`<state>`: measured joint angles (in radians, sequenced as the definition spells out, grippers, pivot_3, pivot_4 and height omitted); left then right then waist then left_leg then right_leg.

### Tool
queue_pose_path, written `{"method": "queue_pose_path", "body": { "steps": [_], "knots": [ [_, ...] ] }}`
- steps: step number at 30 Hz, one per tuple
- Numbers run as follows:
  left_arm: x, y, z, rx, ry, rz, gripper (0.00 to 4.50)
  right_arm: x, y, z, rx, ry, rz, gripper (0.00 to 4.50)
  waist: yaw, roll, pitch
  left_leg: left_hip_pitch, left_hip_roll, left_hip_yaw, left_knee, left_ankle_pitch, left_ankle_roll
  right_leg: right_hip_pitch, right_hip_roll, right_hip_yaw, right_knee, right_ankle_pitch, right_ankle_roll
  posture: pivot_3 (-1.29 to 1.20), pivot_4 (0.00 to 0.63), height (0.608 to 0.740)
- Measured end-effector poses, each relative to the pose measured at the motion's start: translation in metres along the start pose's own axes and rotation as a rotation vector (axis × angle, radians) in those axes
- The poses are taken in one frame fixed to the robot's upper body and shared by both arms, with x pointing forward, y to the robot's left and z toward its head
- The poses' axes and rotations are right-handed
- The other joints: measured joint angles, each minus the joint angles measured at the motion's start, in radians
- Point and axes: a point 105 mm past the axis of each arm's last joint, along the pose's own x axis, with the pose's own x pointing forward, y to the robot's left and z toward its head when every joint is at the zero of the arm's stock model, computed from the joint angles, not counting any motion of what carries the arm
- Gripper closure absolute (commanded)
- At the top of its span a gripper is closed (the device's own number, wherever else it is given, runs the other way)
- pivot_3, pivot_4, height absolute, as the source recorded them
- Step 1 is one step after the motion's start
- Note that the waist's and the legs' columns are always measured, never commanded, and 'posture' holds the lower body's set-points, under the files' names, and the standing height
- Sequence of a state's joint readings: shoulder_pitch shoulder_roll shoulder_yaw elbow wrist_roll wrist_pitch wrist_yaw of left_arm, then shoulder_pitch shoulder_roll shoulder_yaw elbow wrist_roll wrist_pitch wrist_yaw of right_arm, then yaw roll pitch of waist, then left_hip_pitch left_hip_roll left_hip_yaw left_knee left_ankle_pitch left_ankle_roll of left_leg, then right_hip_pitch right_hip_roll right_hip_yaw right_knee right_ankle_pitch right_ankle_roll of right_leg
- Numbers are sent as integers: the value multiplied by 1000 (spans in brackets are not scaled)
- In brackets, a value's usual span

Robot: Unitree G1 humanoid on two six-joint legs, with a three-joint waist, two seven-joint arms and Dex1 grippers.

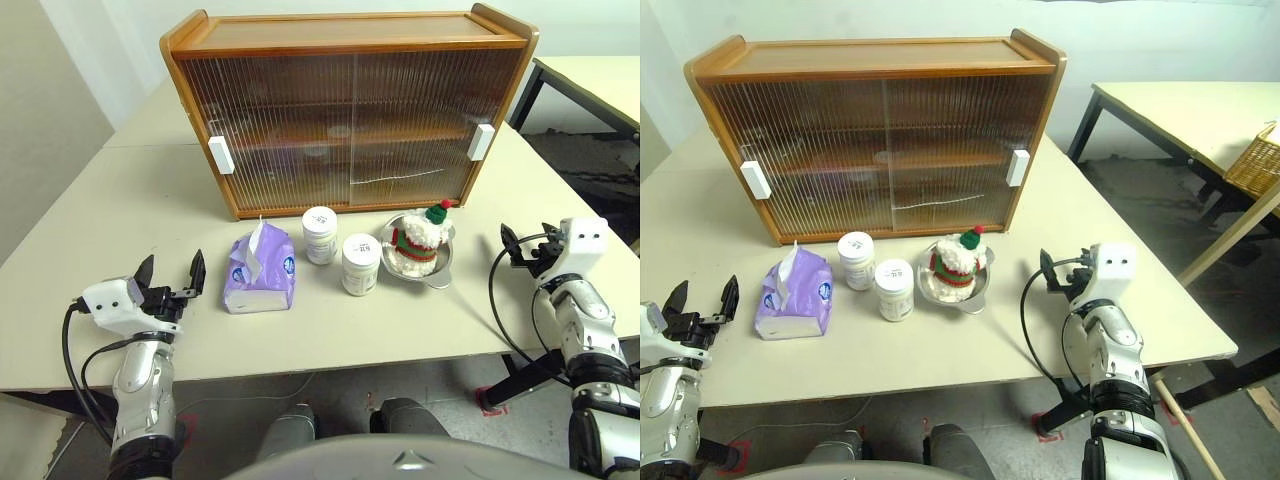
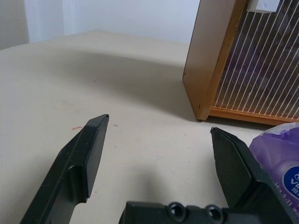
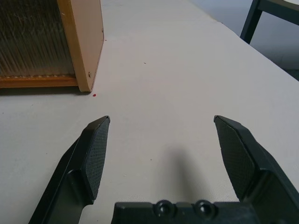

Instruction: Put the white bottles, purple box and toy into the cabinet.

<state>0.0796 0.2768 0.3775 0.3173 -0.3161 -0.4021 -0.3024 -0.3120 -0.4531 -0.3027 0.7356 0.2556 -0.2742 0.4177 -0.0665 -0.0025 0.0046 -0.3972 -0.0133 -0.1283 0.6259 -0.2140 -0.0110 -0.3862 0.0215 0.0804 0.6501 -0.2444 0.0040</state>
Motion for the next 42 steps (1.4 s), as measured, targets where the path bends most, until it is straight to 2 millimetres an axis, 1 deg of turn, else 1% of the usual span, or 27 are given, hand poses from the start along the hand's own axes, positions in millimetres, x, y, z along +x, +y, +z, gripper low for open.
{"method": "queue_pose_path", "body": {
  "steps": [2, 3, 5, 9, 11, 13, 15, 17, 23, 27, 31, 35, 36, 37, 38, 40, 42],
  "knots": [
    [0, 0, 0, 0, 0, 1, 0, 0, 0, 0, 0, 0, 0, 62, 0, 0, 0, 0, 0, 0, 0, 0, 0, 0, 0, 0, 0, 0, 0, -110, 0, 740],
    [0, 0, 0, -1, 0, 4, 0, 2, 0, 4, -3, -9, 1, 62, -1, 1, 0, 0, 0, 1, 0, 0, 0, 0, 0, 1, 0, 0, 0, -116, 0, 740],
    [0, 0, 1, -3, -4, 7, 0, 9, -4, 19, -21, -45, 1, 62, -2, 2, 1, 0, 0, 2, 0, 0, 0, -1, 0, 3, 0, 1, 1, -123, 0, 740],
    [6, 1, 7, 2, -25, 7, 0, 21, -14, 66, -35, -168, 21, 62, -3, 2, 1, 0, 0, 4, 0, 0, 0, 0, 1, 6, 0, 1, 2, -132, 0, 740],
    [9, 4, 12, 14, -39, 9, 0, 26, -15, 90, -17, -224, 54, 62, -5, 2, 1, 0, 0, 6, 0, 0, 1, 0, 2, 9, 0, 2, 2, -135, 0, 740],
    [11, 8, 15, 17, -45, 17, 0, 28, -11, 104, 7, -258, 98, 62, -8, 2, 0, 0, 0, 7, 0, 1, 3, 0, 3, 11, 0, 1, 2, -131, 0, 740],
    [13, 12, 18, 21, -51, 24, 0, 28, -2, 114, 48, -271, 175, 62, -10, 1, 0, 1, 0, 8, 0, 2, 4, -1, 4, 11, 0, 1, 2, -122, 0, 740],
    [18, 18, 26, 26, -69, 32, 0, 27, 9, 123, 89, -281, 260, 62, -10, 1, 1, 1, 0, 8, 0, 3, 6, -2, 4, 12, 0, 1, 2, -122, 0, 740],
    [32, 50, 61, 57, -131, 77, 0, 17, 48, 174, 151, -362, 524, 62, -7, 1, 0, 2, 0, 9, 3, 3, 6, -1, 16, 16, 0, 2, 1, -97, 0, 740],
    [43, 52, 76, 24, -156, 73, 0, 6, 71, 197, 180, -371, 688, 62, -4, 0, 0, 3, 1, 9, 3, 3, 6, -1, 17, 16, 0, 2, 0, -92, 0, 740],
    [55, 46, 85, -9, -154, 52, 0, -9, 100, 206, 176, -330, 874, 62, -1, 0, 0, 4, 0, 10, 3, 3, 6, 0, 17, 17, 0, 2, 0, -92, 0, 740],
    [61, 38, 85, -33, -133, 32, 0, -22, 117, 204, 169, -285, 982, 62, 1, -1, 0, 5, 0, 10, 4, 3, 6, 0, 18, 17, 0, 2, 0, -91, 0, 740],
    [65, 33, 87, -51, -134, 26, 0, -27, 122, 202, 173, -272, 1011, 62, 4, -2, 1, 5, -1, 10, 5, 3, 6, 1, 19, 16, 0, 2, 0, -90, 0, 740],
    [70, 22, 90, -74, -141, 7, 0, -34, 131, 199, 174, -261, 1059, 62, 9, -2, 1, 4, -2, 10, 6, 3, 6, 1, 20, 16, 0, 2, 0, -91, 0, 740],
    [76, 11, 95, -86, -150, -23, 0, -40, 141, 197, 182, -253, 1111, 176, 11, -2, 1, 4, -5, 11, 8, 3, 7, 2, 22, 16, 0, 2, 0, -90, 0, 740],
    [84, -9, 104, -107, -171, -73, 0, -50, 155, 195, 207, -245, 1187, 93, 11, -3, 1, 5, -8, 10, 10, 3, 7, 4, 23, 16, 0, 2, 0, -89, 0, 740],
    [88, -16, 107, -113, -178, -91, 0, -54, 159, 195, 222, -254, 1211, 93, 10, -4, 1, 7, -8, 9, 11, 3, 7, 6, 23, 17, 0, 2, 0, -89, 0, 740]
  ]
}}
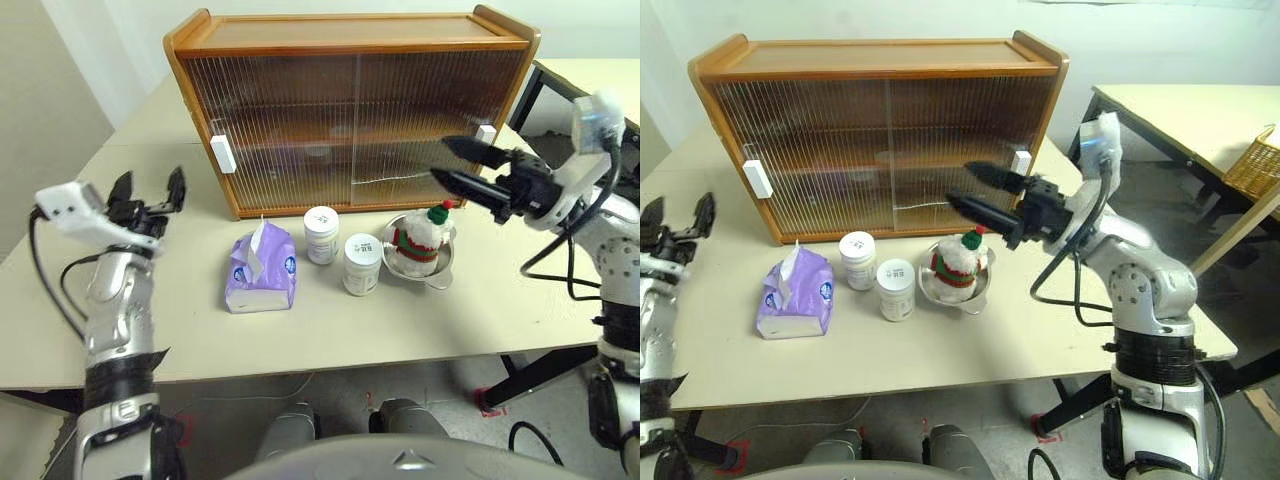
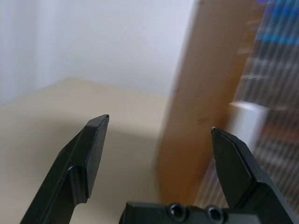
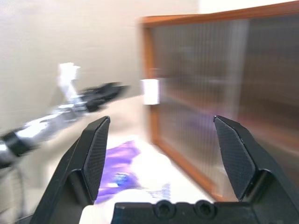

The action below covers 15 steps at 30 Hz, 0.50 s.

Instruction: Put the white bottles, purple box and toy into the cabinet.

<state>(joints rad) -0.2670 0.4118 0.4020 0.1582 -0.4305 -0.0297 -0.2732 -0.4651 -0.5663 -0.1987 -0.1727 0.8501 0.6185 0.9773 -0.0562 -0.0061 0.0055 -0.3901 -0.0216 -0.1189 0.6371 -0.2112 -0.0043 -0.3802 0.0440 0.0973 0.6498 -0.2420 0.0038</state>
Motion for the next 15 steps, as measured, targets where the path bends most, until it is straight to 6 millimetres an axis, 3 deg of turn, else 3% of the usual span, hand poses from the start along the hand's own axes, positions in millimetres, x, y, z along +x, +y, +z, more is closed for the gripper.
{"method": "queue_pose_path", "body": {
  "steps": [15],
  "knots": [
    [14, -30, -8, -44, 7, -61, 0, 9, 4, -4, 17, -55, 10, 93, -3, -1, 1, 1, 1, -2, 0, 0, 0, 0, -2, 1, 0, 0, 0, -107, 0, 740]
  ]
}}
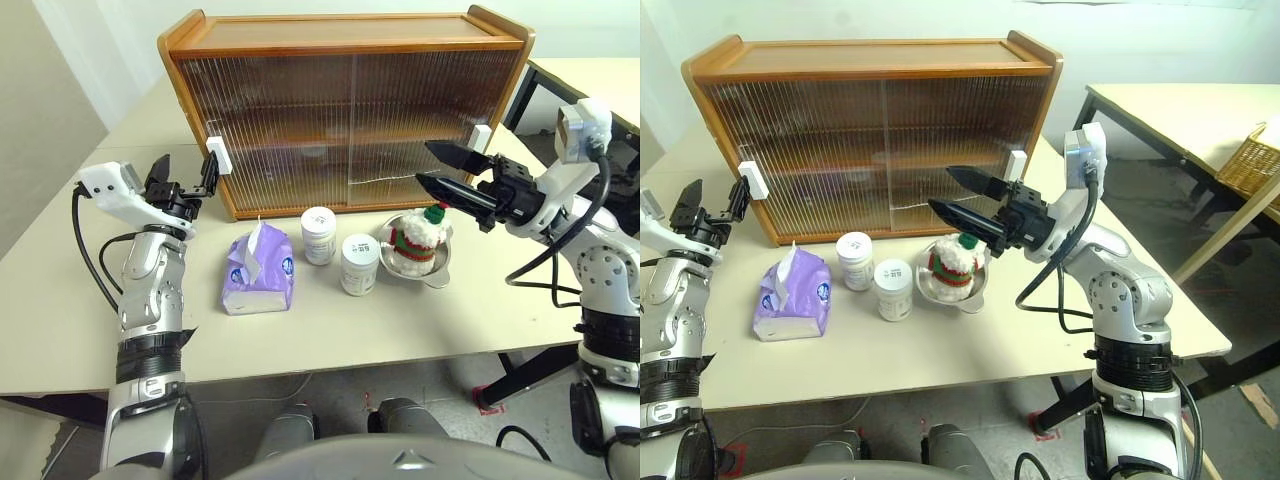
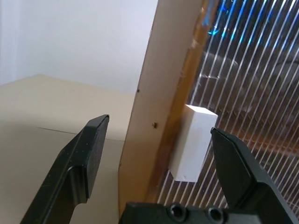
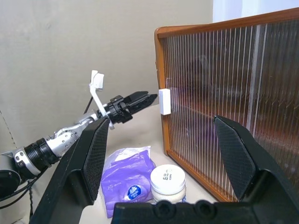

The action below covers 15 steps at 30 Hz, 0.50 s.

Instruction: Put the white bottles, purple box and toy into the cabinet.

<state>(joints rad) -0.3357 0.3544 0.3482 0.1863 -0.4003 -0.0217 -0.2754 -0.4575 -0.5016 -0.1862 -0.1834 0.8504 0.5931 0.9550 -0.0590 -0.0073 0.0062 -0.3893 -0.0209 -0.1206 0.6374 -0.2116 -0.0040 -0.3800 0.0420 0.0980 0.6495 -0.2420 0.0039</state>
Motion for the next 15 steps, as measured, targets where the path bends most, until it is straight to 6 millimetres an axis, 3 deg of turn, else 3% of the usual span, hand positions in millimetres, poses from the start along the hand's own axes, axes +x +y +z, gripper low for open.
{"method": "queue_pose_path", "body": {
  "steps": [1, 5, 15],
  "knots": [
    [0, 0, 0, 0, 1, 0, 0, 0, 0, 0, -1, 0, -1, 93, 0, 0, 0, 0, 0, 0, 0, 0, 0, 0, 0, 0, 0, 0, 0, -107, 0, 740],
    [0, 1, 0, -4, -1, 1, 924, 0, 0, 0, -1, 0, -2, 0, 0, 0, 0, 0, 0, 0, 0, 0, 0, 0, 0, 0, 0, 0, 0, -110, 0, 740],
    [-3, 6, -4, -13, 9, 14, 4467, -1, 0, -1, -4, -2, -5, 0, 0, 0, 0, 0, 0, 0, 0, 0, 0, 0, 0, 0, 0, 0, 0, -104, 0, 740]
  ]
}}
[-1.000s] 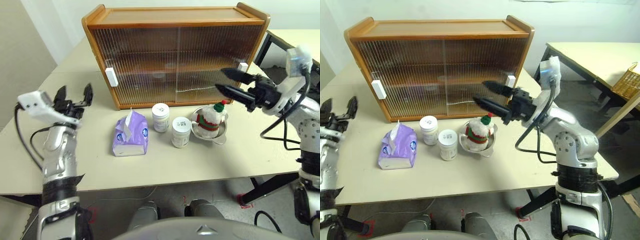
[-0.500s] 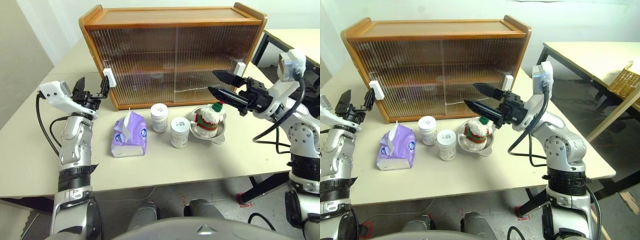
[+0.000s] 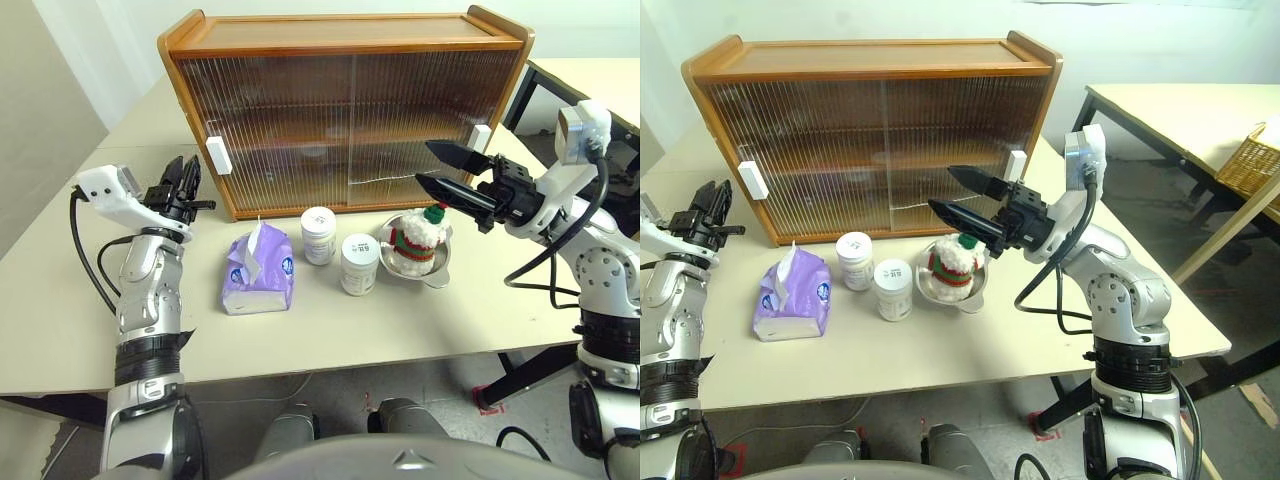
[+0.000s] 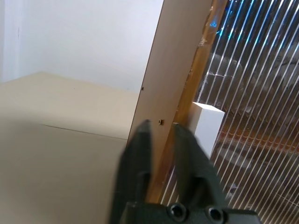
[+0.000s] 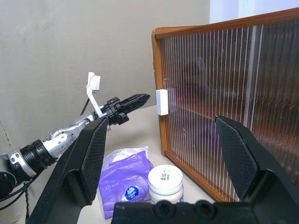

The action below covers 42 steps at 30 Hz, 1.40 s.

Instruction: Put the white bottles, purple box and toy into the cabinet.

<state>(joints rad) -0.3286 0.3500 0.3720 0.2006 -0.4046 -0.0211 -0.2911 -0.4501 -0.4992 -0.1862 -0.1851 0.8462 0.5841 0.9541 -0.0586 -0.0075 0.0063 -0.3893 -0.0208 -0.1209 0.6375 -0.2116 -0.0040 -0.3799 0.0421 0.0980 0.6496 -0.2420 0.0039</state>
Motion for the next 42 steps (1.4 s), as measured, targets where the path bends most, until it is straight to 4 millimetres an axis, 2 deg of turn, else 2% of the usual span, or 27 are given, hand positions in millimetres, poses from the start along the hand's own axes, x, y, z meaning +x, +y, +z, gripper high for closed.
{"method": "queue_pose_path", "body": {
  "steps": [9, 20, 28, 42],
  "knots": [
    [13, -7, -17, -45, 95, -14, 4491, 0, 0, -1, 1, -1, 0, 0, 2, 0, 0, -1, 5, 1, 1, 0, 1, 0, 1, 0, 0, 0, 0, -106, 0, 740],
    [16, -10, -20, -54, 130, -26, 4491, 1, 0, 0, -6, -6, -1, 0, 4, -1, 0, -1, 5, 1, 5, -2, 2, 2, 6, 0, 0, 0, 0, -114, 0, 740],
    [17, -19, -8, -46, 104, -60, 4491, 0, -1, 0, -15, -9, -6, 0, 7, -2, 1, -1, 5, 1, 5, -2, 2, 2, 6, 0, -1, 0, 0, -116, 0, 740],
    [23, -33, -3, -57, 88, -115, 4491, 0, -1, -3, -13, -7, -13, 0, 6, -2, 1, -1, 7, 1, 5, -3, 1, 2, 7, 0, -1, 0, 0, -125, 0, 740]
  ]
}}
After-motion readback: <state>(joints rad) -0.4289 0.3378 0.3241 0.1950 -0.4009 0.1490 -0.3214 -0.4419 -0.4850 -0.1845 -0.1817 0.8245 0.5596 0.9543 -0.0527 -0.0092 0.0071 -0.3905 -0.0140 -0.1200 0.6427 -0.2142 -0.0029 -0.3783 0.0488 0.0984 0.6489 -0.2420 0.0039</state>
